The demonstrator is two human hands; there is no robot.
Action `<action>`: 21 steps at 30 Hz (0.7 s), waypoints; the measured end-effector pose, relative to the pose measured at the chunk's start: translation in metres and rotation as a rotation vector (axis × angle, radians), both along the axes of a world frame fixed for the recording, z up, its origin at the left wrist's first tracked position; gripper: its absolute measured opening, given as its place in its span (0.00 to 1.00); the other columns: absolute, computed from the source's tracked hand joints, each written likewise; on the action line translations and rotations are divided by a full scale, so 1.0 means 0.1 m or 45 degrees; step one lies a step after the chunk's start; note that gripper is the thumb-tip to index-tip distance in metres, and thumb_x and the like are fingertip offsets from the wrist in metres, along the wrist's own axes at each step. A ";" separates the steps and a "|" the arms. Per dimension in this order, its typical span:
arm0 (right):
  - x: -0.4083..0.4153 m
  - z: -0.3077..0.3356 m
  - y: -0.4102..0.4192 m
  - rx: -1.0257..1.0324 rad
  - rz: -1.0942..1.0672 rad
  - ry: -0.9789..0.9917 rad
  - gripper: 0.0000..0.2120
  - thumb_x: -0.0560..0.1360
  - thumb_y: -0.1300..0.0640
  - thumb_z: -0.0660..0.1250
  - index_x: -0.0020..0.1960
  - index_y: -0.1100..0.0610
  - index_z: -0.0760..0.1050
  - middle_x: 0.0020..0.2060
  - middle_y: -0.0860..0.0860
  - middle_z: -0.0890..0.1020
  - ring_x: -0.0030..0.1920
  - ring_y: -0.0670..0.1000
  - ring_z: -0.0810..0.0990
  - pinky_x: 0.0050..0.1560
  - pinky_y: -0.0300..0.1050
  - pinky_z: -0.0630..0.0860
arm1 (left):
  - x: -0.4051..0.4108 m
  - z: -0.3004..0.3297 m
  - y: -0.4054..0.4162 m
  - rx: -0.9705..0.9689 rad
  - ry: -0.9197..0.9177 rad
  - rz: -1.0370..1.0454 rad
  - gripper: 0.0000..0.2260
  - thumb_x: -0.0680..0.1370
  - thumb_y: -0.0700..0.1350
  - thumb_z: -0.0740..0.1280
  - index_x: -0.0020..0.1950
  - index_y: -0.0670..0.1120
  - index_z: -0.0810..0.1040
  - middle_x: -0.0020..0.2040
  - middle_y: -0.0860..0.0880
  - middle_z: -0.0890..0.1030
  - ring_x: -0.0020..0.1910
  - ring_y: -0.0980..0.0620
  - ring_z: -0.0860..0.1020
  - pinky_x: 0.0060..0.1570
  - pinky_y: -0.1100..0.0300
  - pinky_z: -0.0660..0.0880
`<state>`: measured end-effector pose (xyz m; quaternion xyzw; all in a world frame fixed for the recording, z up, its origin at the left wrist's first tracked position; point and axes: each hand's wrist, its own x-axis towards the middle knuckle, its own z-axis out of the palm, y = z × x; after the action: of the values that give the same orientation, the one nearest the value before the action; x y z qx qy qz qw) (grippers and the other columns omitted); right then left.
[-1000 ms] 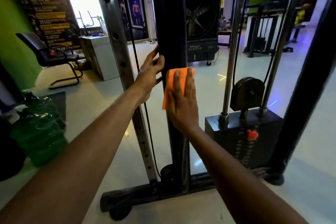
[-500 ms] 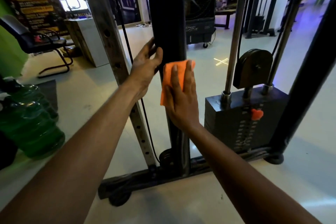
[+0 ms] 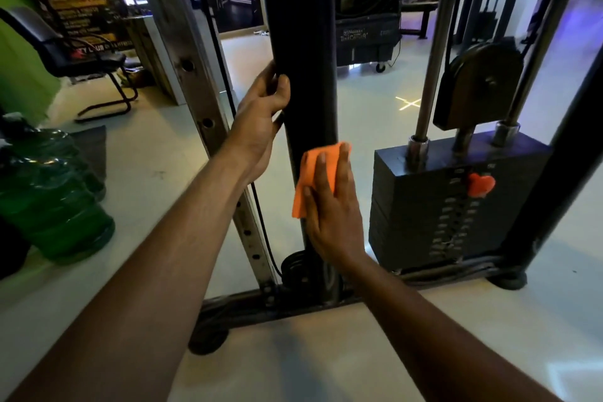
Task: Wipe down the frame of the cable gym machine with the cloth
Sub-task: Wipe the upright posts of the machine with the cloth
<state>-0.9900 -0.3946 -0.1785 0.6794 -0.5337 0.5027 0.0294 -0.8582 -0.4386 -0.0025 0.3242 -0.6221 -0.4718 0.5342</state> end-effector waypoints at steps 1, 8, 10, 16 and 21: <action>-0.04 -0.18 0.06 0.036 0.027 0.040 0.40 0.89 0.44 0.61 0.87 0.39 0.35 0.88 0.52 0.35 0.87 0.64 0.52 0.74 0.72 0.73 | -0.01 -0.02 -0.01 -0.005 0.005 0.013 0.20 0.89 0.47 0.61 0.82 0.53 0.71 0.75 0.53 0.78 0.75 0.51 0.75 0.79 0.43 0.69; -0.05 0.58 -0.23 -0.168 -0.004 -0.033 0.35 0.89 0.41 0.56 0.89 0.49 0.44 0.88 0.54 0.39 0.88 0.62 0.50 0.77 0.72 0.70 | -0.01 -0.47 0.00 0.066 -0.052 0.070 0.18 0.89 0.53 0.61 0.79 0.54 0.74 0.72 0.53 0.81 0.72 0.51 0.78 0.76 0.42 0.73; 0.00 0.36 -0.17 -0.136 -0.007 -0.040 0.35 0.90 0.42 0.56 0.89 0.47 0.41 0.88 0.52 0.37 0.88 0.61 0.48 0.77 0.72 0.70 | 0.01 -0.52 0.00 0.086 -0.030 0.066 0.18 0.89 0.51 0.61 0.79 0.54 0.75 0.72 0.53 0.81 0.71 0.52 0.79 0.76 0.44 0.73; -0.02 -0.55 0.09 0.081 0.038 0.025 0.40 0.89 0.42 0.58 0.85 0.36 0.30 0.87 0.52 0.32 0.88 0.63 0.47 0.76 0.73 0.70 | -0.03 -0.53 0.04 0.085 0.003 0.032 0.18 0.89 0.48 0.61 0.80 0.54 0.74 0.74 0.53 0.79 0.75 0.51 0.76 0.79 0.44 0.70; 0.07 0.22 -0.16 -0.096 -0.005 -0.091 0.36 0.89 0.42 0.58 0.87 0.46 0.39 0.86 0.49 0.32 0.88 0.62 0.47 0.78 0.73 0.68 | -0.01 -0.66 0.05 0.089 0.013 0.064 0.18 0.89 0.48 0.60 0.80 0.54 0.73 0.74 0.53 0.79 0.74 0.51 0.77 0.77 0.45 0.73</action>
<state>-0.9831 -0.4103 -0.1562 0.6583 -0.5165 0.5463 0.0369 -0.8589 -0.4336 -0.0683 0.3557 -0.5940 -0.4814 0.5375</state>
